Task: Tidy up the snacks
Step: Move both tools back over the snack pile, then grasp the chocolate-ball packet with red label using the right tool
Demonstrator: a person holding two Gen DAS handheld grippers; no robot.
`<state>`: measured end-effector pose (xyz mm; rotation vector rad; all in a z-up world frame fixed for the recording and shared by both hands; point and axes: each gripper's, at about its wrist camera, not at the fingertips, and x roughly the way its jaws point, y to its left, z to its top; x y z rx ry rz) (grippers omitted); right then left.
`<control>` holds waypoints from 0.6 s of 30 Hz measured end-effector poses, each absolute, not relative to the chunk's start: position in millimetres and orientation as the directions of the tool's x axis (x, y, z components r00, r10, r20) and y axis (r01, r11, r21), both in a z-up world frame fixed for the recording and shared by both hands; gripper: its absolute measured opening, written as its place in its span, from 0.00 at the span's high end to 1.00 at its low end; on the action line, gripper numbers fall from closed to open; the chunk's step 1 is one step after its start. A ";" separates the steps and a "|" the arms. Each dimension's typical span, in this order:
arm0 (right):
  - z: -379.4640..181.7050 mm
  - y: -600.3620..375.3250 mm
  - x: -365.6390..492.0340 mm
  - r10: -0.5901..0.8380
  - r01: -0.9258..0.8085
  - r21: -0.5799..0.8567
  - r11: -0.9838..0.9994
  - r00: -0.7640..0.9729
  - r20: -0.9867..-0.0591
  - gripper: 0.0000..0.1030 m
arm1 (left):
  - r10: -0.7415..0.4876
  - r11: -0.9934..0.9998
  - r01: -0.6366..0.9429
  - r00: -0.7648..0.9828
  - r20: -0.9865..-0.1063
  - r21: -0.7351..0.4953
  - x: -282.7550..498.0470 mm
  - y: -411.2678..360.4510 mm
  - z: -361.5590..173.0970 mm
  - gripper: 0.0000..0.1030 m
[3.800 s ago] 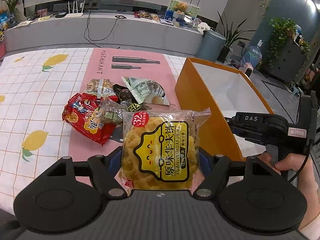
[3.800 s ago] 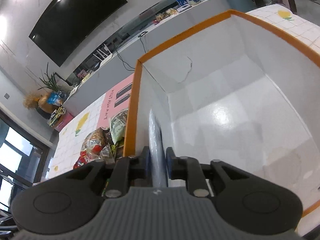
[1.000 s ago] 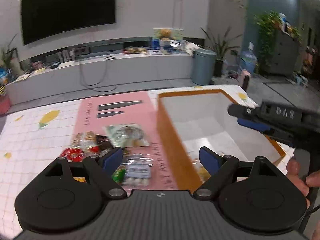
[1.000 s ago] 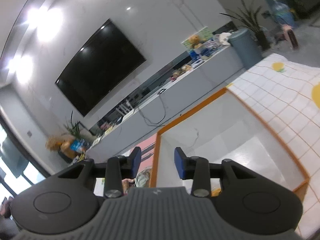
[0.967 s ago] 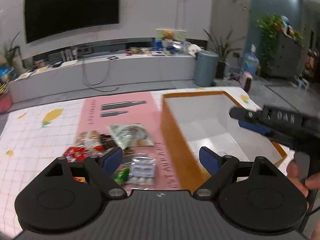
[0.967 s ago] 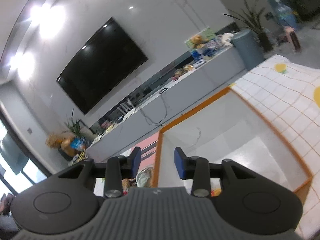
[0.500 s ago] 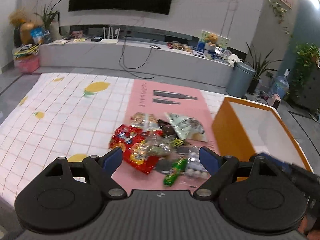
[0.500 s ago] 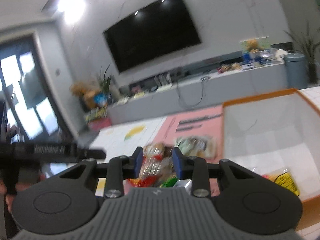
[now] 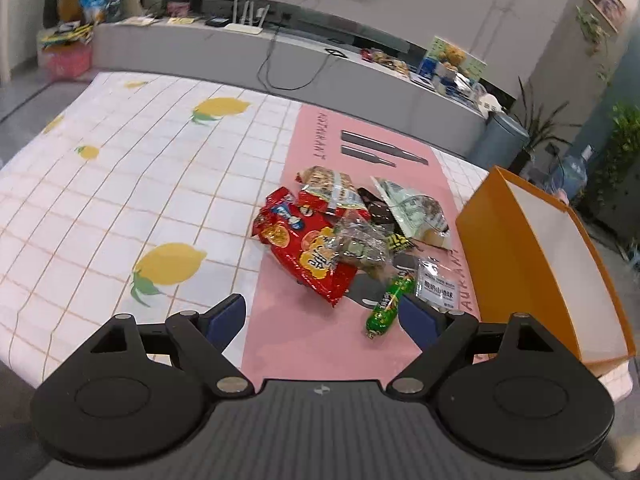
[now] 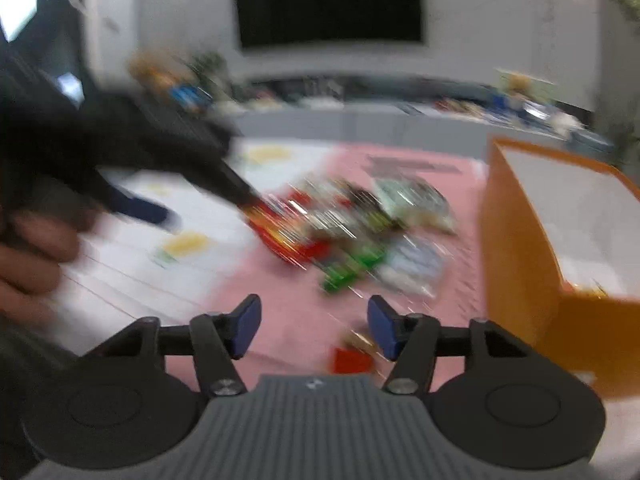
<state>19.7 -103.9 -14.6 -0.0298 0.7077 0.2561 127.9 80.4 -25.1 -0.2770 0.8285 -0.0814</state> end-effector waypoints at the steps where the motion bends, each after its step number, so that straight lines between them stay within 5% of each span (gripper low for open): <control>1: -23.6 -104.6 26.1 0.192 -0.210 0.055 0.976 0.718 -0.669 0.41 | -0.184 0.959 -0.035 0.674 -0.716 -0.280 127.8 81.8 -25.5 0.02; 8: -57.3 -110.8 46.5 0.131 -0.112 0.076 0.991 0.651 -0.748 0.22 | -0.207 0.958 -0.016 0.658 -0.724 -0.288 127.2 79.2 -28.3 0.02; 18: -59.6 -96.9 55.5 0.090 -0.110 0.021 0.994 0.673 -0.734 0.20 | -0.202 0.960 -0.020 0.640 -0.741 -0.279 129.8 76.9 -34.2 0.02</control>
